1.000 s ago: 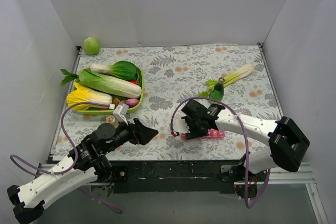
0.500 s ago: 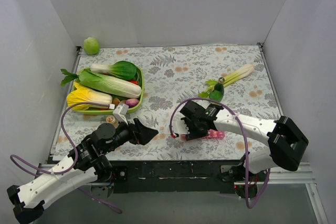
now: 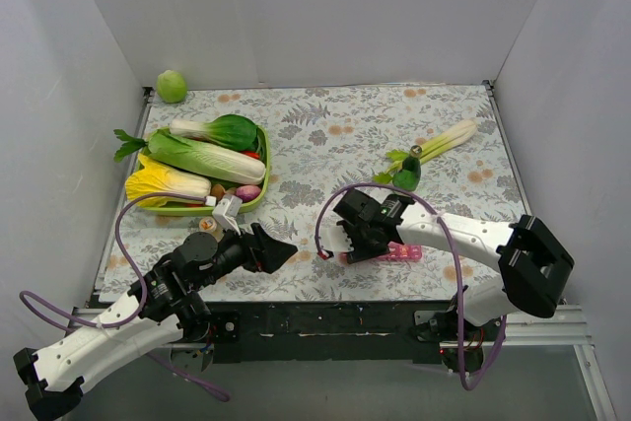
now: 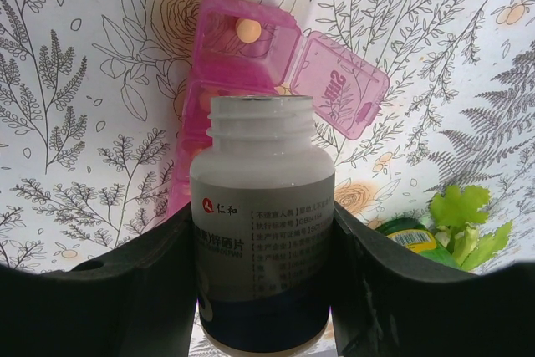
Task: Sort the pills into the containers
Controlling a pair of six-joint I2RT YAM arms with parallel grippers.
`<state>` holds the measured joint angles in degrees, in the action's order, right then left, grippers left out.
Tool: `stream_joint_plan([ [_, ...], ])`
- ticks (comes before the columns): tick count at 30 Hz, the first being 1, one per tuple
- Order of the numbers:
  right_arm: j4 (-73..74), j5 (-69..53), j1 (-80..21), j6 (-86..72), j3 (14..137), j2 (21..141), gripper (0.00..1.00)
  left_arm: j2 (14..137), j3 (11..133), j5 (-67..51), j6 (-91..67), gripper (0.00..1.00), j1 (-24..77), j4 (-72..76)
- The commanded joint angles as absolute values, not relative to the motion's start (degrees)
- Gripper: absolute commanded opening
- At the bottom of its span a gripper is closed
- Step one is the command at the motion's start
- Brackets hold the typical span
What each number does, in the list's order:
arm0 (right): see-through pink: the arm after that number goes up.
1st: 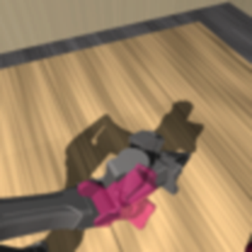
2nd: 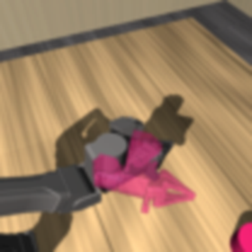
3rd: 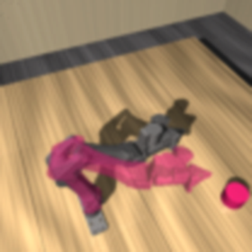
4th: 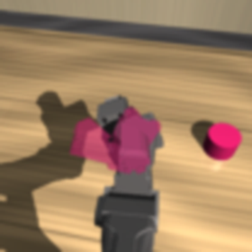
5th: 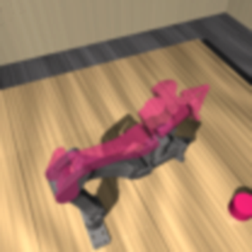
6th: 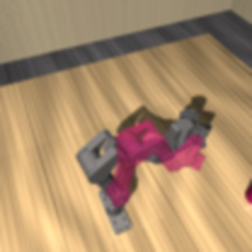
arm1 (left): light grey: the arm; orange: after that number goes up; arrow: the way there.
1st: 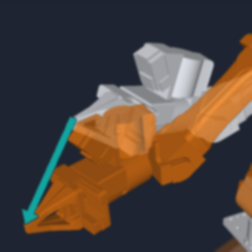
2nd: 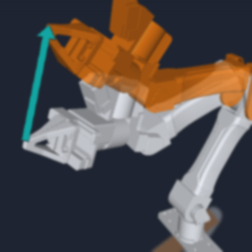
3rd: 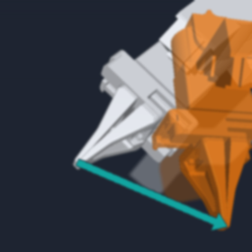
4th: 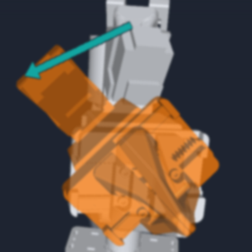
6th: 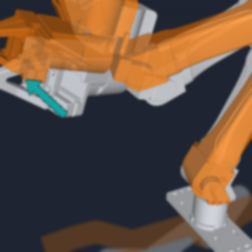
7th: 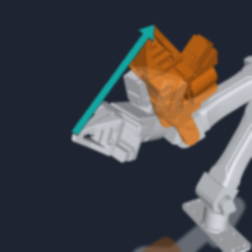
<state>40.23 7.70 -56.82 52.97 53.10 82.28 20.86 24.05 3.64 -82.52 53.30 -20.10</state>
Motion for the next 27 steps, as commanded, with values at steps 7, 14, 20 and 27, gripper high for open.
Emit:
stream_joint_plan([
  [7, 41.92, 9.67, -57.92, 54.58, 56.33, 83.58, 0.01, 20.22, 24.08, 3.78, -82.35, 0.88, 53.00, -20.04],
  [14, 41.92, 8.70, -58.10, 54.23, 56.60, 83.76, 0.01, 20.39, 24.08, 3.78, -82.35, 0.88, 53.00, -20.04],
  [20, 41.40, 7.12, -58.18, 53.70, 55.20, 82.79, 0.01, 20.04, 23.99, 3.78, -82.44, 0.88, 53.00, -20.04],
  [27, 39.82, 4.05, -56.69, 52.47, 53.70, 80.60, 0.01, 20.13, 24.08, 3.87, -82.62, 0.88, 53.00, -20.13],
])
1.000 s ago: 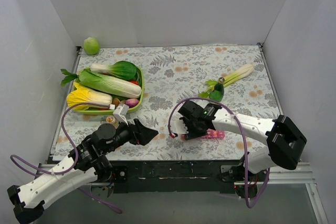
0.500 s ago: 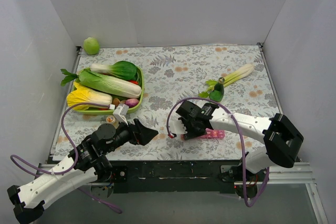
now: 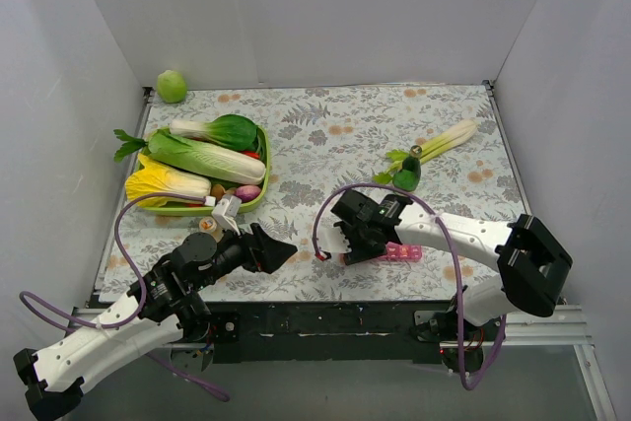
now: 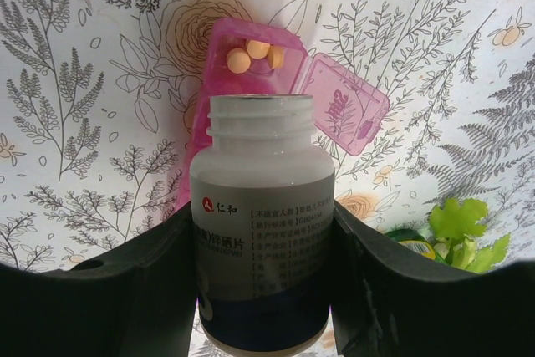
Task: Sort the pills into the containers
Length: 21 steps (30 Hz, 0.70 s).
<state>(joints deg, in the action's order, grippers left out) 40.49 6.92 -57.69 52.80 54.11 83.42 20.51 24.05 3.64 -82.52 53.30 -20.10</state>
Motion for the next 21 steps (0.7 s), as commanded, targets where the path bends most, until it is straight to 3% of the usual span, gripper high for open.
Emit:
stream_joint_plan([
  [1, 39.29, 3.09, -56.34, 52.30, 53.27, 79.64, 0.01, 20.13, 24.08, 3.95, -82.70, 0.88, 53.00, -20.39],
  [6, 37.36, -3.33, -53.18, 51.07, 51.42, 72.71, 0.01, 19.86, 24.43, 4.83, -83.49, 0.89, 53.00, -21.27],
  [9, 37.53, -11.40, -48.88, 50.02, 50.63, 68.05, 0.01, 20.39, 25.57, 7.45, -86.04, 0.98, 53.00, -24.07],
  [12, 34.74, -21.33, -43.43, 48.61, 48.61, 61.21, 0.01, 23.46, 27.50, 9.92, -90.25, 0.98, 53.00, -28.55],
  [16, 22.62, -30.83, -41.92, 42.84, 41.59, 49.07, 0.01, 35.37, 31.28, 10.28, -94.74, 0.98, 53.00, -36.44],
  [21, 8.81, -32.87, -41.22, 33.23, 33.42, 38.87, 0.01, 51.75, 39.71, 15.02, -98.52, 0.98, 53.00, -50.08],
])
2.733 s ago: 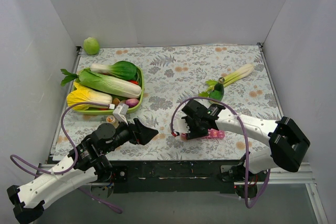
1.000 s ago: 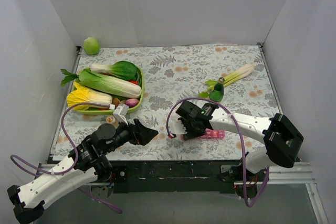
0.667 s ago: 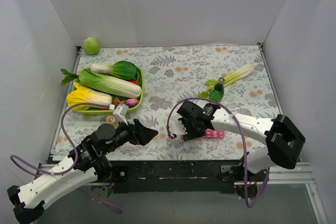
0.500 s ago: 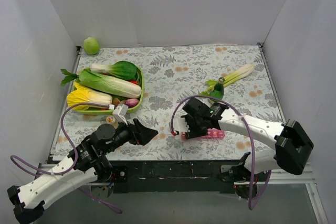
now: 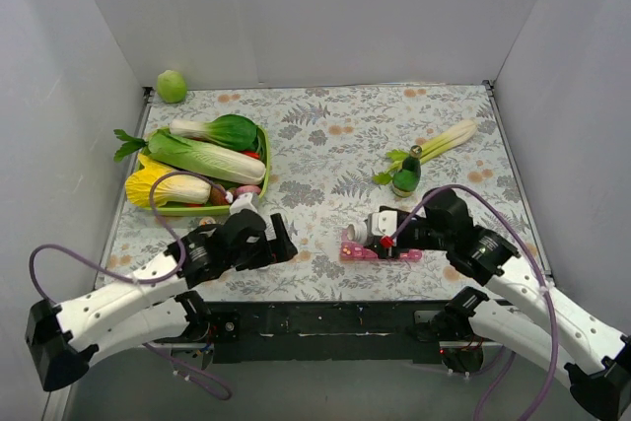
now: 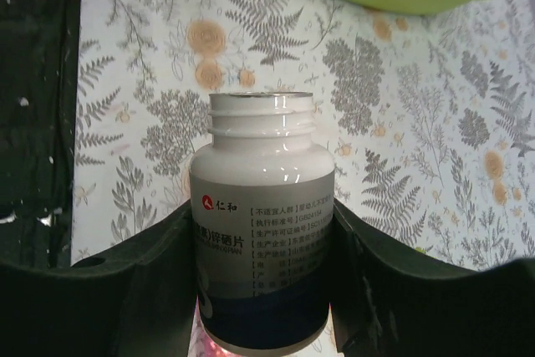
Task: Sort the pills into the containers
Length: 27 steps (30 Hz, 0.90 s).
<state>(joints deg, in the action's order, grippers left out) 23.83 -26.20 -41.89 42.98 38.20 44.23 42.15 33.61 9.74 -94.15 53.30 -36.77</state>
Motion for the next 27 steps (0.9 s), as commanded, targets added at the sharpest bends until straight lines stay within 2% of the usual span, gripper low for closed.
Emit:
stream_joint_plan([
  [1, 6.70, -33.39, -40.87, 32.61, 32.53, 37.89, 0.01, 53.42, 41.38, 16.33, -98.53, 0.98, 53.00, -52.71],
  [5, 5.54, -33.22, -40.61, 30.94, 30.50, 34.81, 0.01, 59.93, 43.24, 18.89, -98.35, 0.98, 53.00, -55.19],
  [12, 4.83, -33.84, -39.99, 29.18, 28.39, 31.47, 0.01, 69.51, 43.59, 21.53, -98.79, 0.91, 52.82, -54.14],
  [14, 4.83, -34.10, -39.90, 29.09, 28.13, 31.03, 0.01, 71.10, 43.16, 21.62, -97.65, 0.83, 52.21, -52.13],
  [18, 4.92, -34.36, -39.38, 28.65, 28.12, 30.41, 0.01, 72.95, 41.93, 19.87, -94.75, 0.76, 50.36, -46.94],
  [27, 5.18, -34.98, -38.23, 27.95, 28.30, 30.32, 0.01, 76.81, 40.08, 16.96, -91.23, 0.65, 47.11, -40.69],
])
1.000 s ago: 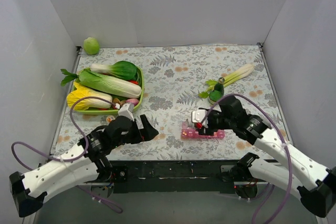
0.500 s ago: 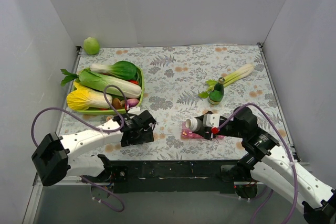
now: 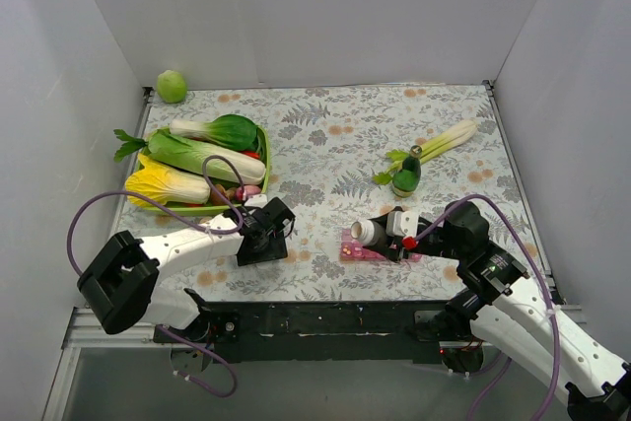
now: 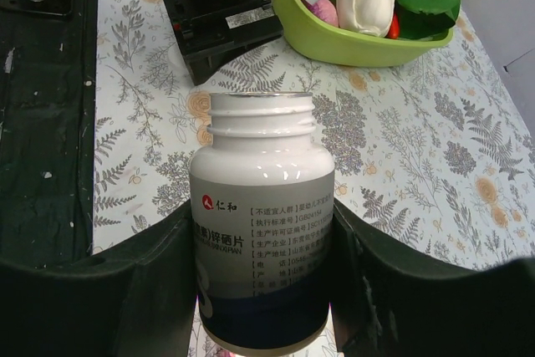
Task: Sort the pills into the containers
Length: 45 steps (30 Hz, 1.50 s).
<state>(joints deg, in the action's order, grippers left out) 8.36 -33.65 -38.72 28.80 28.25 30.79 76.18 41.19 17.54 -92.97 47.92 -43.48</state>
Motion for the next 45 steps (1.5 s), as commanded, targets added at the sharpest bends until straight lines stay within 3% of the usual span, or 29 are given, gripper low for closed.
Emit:
stream_joint_plan([
  [1, 5.27, -34.98, -38.06, 27.95, 28.39, 30.41, 0.01, 76.64, 39.73, 16.79, -91.32, 0.63, 47.02, -40.52],
  [7, 5.27, -35.24, -37.88, 27.69, 28.92, 30.85, 0.01, 76.55, 38.24, 16.09, -91.50, 0.56, 47.02, -40.25],
  [11, 5.36, -35.16, -37.71, 27.42, 29.27, 31.20, 0.01, 75.50, 38.23, 15.47, -91.06, 0.39, 47.02, -39.64],
  [12, 5.45, -35.07, -37.71, 27.51, 29.35, 31.11, 0.01, 74.89, 38.58, 14.86, -90.79, 0.30, 47.02, -39.29],
  [16, 5.62, -35.24, -37.44, 27.60, 29.71, 31.55, 0.01, 69.11, 41.13, 9.42, -87.28, 0.19, 47.02, -36.14],
  [22, 8.43, -33.93, -37.27, 32.16, 31.81, 33.48, 0.01, 60.56, 43.24, -11.90, -88.31, 0.18, 46.32, -16.20],
  [29, 13.88, -29.62, -37.00, 36.48, 37.61, 38.23, 0.01, 62.66, 42.01, -25.03, -100.97, 0.18, 45.44, 8.15],
  [36, 14.33, -29.53, -36.83, 33.14, 40.34, 40.60, 0.01, 66.53, 40.87, -29.35, -107.31, 0.17, 45.44, 21.08],
  [45, 15.64, -28.57, -36.83, 32.61, 42.10, 42.10, 0.01, 67.94, 39.63, -29.36, -110.48, 0.17, 45.44, 24.62],
])
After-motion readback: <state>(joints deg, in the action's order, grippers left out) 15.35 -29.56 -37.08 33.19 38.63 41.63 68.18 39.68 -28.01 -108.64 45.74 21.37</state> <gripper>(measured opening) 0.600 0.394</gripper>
